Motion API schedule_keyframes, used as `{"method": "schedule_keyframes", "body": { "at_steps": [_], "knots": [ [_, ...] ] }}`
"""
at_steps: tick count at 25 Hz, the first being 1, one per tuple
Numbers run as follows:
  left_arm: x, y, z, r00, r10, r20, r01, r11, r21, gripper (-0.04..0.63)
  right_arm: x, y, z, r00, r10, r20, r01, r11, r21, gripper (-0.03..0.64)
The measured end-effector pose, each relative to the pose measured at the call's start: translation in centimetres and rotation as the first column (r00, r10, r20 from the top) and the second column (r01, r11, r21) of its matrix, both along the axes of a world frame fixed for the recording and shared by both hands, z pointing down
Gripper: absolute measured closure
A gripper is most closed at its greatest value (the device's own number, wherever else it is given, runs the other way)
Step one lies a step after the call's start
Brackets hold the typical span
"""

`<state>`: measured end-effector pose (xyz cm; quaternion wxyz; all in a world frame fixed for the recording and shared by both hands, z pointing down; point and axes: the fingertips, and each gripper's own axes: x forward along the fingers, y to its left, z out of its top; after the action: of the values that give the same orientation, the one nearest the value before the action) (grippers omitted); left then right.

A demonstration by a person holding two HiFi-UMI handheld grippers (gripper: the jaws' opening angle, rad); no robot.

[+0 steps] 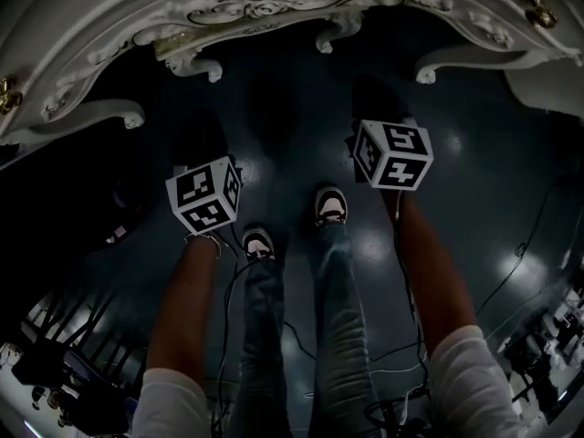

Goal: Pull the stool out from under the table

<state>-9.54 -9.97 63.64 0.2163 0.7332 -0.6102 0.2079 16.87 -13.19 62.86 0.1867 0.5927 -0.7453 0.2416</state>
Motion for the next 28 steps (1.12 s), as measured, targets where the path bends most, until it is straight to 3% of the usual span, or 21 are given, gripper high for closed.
{"method": "schedule_keyframes", "body": {
  "at_steps": [4,7,11,16,20,25,28],
  "knots": [
    [-1.2,-1.8,0.4,0.999,-0.029,0.043,0.028,1.000,0.013,0.494,0.5,-1.8,0.3,1.000,-0.016,0.023,0.016,1.000,0.003,0.612],
    [-1.7,-2.3,0.8,0.997,-0.045,0.068,0.044,0.999,0.015,0.434,1.0,-2.6,1.7,1.000,-0.024,0.011,0.024,1.000,-0.015,0.552],
    [-2.1,-2.7,1.2,0.995,-0.040,0.087,0.039,0.999,0.014,0.402,0.9,-4.2,2.6,0.999,-0.031,-0.013,0.030,0.999,-0.023,0.498],
    [-3.4,-3.3,3.0,0.994,-0.078,0.073,0.082,0.995,-0.050,0.316,-0.1,-6.4,2.6,0.997,-0.061,-0.043,0.060,0.998,-0.019,0.415],
    [-4.1,-4.1,3.9,0.991,-0.079,0.105,0.084,0.995,-0.052,0.311,0.0,-8.8,3.5,0.993,-0.064,-0.096,0.063,0.998,-0.006,0.382],
    [-5.2,-5.9,3.9,0.988,-0.123,0.089,0.125,0.992,-0.019,0.311,0.9,-10.5,5.6,0.990,-0.015,-0.143,0.006,0.998,-0.057,0.365],
    [-5.4,-6.9,4.1,0.989,-0.122,0.078,0.124,0.992,-0.024,0.311,0.7,-11.2,5.9,0.986,-0.035,-0.162,0.027,0.998,-0.053,0.364]
  ]
}}
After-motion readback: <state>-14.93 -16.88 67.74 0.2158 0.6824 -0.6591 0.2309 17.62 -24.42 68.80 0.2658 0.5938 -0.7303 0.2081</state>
